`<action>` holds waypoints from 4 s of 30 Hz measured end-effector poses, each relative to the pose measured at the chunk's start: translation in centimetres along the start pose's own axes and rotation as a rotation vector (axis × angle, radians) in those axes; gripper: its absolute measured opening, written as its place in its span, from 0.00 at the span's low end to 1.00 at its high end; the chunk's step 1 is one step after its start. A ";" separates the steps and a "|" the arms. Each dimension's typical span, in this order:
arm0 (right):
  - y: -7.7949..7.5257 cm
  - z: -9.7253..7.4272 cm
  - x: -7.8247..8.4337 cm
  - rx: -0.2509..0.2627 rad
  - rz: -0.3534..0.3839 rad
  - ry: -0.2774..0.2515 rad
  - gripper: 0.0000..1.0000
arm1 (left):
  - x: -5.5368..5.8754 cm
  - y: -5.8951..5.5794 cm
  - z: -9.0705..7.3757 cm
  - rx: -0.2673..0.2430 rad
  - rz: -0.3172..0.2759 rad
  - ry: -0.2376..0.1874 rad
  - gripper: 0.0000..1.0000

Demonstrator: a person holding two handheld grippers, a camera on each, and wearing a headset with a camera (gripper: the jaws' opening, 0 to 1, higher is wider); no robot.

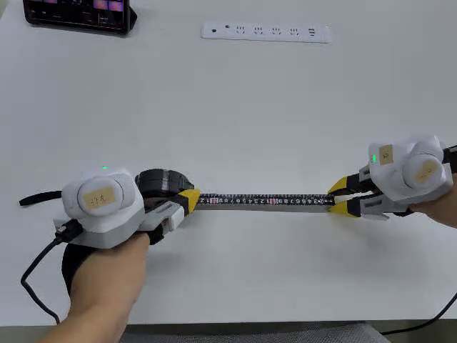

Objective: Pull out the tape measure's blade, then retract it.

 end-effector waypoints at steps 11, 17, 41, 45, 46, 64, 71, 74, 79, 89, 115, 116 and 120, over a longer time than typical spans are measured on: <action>0.0 0.9 -1.4 -0.014 -0.005 -0.018 0.10 | -0.1 0.1 -0.1 0.011 -0.020 -0.003 0.58; -0.1 1.3 -2.0 -0.015 -0.001 -0.030 0.10 | -0.1 0.1 -0.2 0.017 -0.029 -0.006 0.58; -0.1 3.1 -4.7 -0.034 0.010 -0.088 0.10 | -0.1 0.1 -0.2 0.031 -0.042 -0.008 0.58; -0.2 3.5 -5.4 -0.038 0.012 -0.102 0.10 | -0.1 0.2 -0.2 0.033 -0.044 -0.008 0.58; -0.1 3.5 -5.5 -0.038 0.014 -0.106 0.10 | -0.1 0.2 -0.2 0.033 -0.045 -0.008 0.58; -0.2 5.4 -8.1 -0.054 0.018 -0.161 0.10 | -0.1 0.2 -0.2 0.039 -0.050 -0.009 0.58; -0.1 5.9 -9.0 -0.058 0.018 -0.175 0.10 | -0.1 0.3 -0.1 0.040 -0.052 -0.009 0.58; -0.1 6.1 -9.3 -0.062 0.018 -0.180 0.10 | -0.1 0.2 -0.1 0.040 -0.052 -0.009 0.58; -0.1 6.5 -10.0 -0.065 0.018 -0.192 0.10 | -0.1 0.2 -0.1 0.042 -0.053 -0.008 0.58; 0.0 7.1 -10.9 -0.072 0.014 -0.208 0.10 | 0.0 0.3 -0.1 0.044 -0.058 -0.008 0.58; 0.1 8.6 -13.1 -0.095 0.041 -0.254 0.10 | -0.1 0.2 -0.2 0.051 -0.061 -0.008 0.58; 0.1 8.6 -13.2 -0.095 0.043 -0.255 0.10 | -0.1 0.2 -0.2 0.051 -0.062 -0.009 0.58; 0.2 8.6 -13.5 -0.096 0.040 -0.255 0.10 | -0.1 0.2 -0.2 0.055 -0.067 -0.009 0.58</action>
Point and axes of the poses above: the centre of the closed fingertips' face, and the gripper's own axes: z roughly forward along the fingers, y roughly to its left, x roughly out of its underside, the point moved 2 cm from there along -z, roughly backward along the fingers, and after that the axes turned 5 degrees about -z, right-handed, at the moved point
